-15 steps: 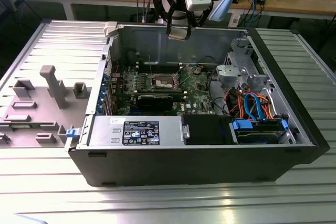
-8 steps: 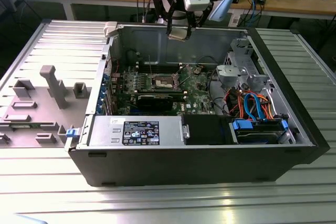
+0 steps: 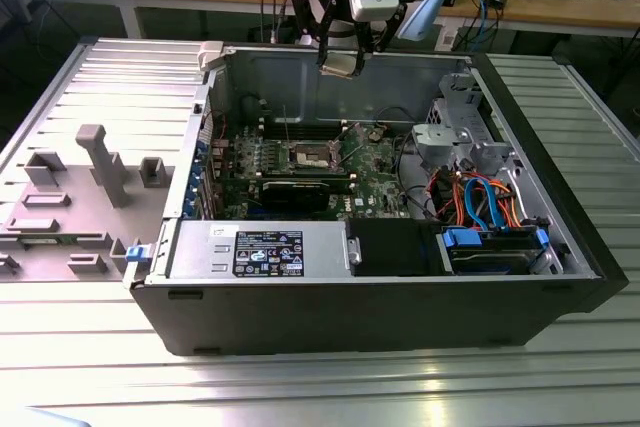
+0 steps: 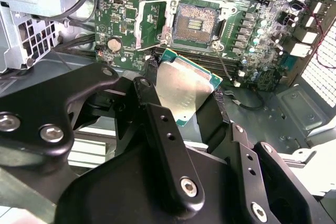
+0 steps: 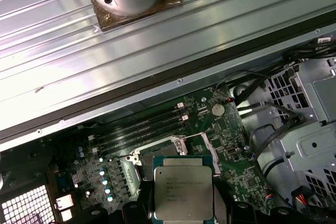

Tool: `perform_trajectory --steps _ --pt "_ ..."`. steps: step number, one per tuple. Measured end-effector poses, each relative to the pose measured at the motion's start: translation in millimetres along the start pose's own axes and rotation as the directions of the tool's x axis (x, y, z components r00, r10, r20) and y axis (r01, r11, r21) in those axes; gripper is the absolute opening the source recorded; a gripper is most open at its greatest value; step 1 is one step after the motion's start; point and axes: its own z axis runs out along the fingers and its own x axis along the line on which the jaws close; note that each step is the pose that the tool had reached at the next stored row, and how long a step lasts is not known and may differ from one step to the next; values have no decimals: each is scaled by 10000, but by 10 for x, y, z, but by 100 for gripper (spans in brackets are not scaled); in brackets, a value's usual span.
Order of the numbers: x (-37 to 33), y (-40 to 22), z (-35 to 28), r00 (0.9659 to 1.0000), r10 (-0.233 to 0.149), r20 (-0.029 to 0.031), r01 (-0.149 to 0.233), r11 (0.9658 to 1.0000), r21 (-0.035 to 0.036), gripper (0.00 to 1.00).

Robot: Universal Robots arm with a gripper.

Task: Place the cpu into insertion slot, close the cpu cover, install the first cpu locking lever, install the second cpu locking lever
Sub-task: 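Place the cpu into insertion slot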

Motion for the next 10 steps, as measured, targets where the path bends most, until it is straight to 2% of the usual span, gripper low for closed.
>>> perform_trajectory --steps 10 --pt "0 0 0 10000 52 5 -52 10000 -1 54"
